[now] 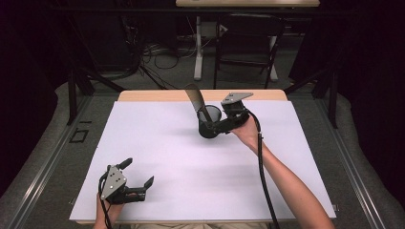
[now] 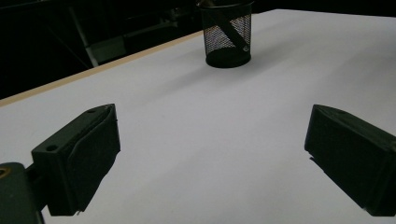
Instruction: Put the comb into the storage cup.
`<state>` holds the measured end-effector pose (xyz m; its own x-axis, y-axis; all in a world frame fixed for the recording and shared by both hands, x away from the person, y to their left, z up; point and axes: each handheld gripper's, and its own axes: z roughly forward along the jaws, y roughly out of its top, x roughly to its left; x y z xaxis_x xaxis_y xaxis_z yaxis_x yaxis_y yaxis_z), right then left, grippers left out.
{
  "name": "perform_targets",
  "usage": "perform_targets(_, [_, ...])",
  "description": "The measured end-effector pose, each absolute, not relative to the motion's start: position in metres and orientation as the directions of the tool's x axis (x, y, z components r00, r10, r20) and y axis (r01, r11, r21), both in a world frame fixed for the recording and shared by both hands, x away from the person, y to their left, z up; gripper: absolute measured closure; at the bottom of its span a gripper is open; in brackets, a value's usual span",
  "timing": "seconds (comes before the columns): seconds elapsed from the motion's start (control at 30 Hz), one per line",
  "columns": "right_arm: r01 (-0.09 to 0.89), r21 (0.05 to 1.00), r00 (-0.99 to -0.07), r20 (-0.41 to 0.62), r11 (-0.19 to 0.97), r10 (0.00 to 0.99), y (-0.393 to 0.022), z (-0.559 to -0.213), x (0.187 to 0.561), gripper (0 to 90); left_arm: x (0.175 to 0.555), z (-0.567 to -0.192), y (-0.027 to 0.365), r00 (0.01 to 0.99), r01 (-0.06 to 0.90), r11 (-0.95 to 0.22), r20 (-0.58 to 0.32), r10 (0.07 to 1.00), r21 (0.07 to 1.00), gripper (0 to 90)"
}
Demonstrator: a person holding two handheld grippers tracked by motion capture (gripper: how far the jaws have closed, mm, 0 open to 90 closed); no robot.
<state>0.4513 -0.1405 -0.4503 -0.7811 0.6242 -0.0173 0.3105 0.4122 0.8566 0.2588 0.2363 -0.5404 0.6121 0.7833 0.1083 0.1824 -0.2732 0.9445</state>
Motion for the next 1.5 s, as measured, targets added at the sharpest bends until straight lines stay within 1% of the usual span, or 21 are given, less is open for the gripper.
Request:
perform_targets(0.17, [0.322, 0.848, -0.792, -0.003, 0.421, 0.610, -0.151, -0.450, 0.443, 0.0, 0.259, -0.540, 0.237, 0.609, 0.184, -0.268, 0.104, 0.786, 0.946, 3.4])
perform_targets(0.4, [0.323, 0.826, -0.804, -0.018, 0.462, 0.594, -0.164, -0.454, 0.428, 0.0, 0.260, -0.541, 0.236, 0.610, 0.188, -0.272, 0.105, 0.786, 0.944, 3.4])
perform_targets(0.97, [0.350, 0.808, -0.803, -0.003, 0.475, 0.596, -0.194, -0.457, 0.399, 0.0, 0.260, -0.541, 0.234, 0.615, 0.190, -0.277, 0.106, 0.781, 0.942, 3.4])
perform_targets(1.5, [0.384, 0.776, -0.797, 0.005, 0.500, 0.604, -0.219, -0.477, 0.370, 0.0, 0.260, -0.542, 0.233, 0.616, 0.192, -0.279, 0.106, 0.781, 0.941, 3.4])
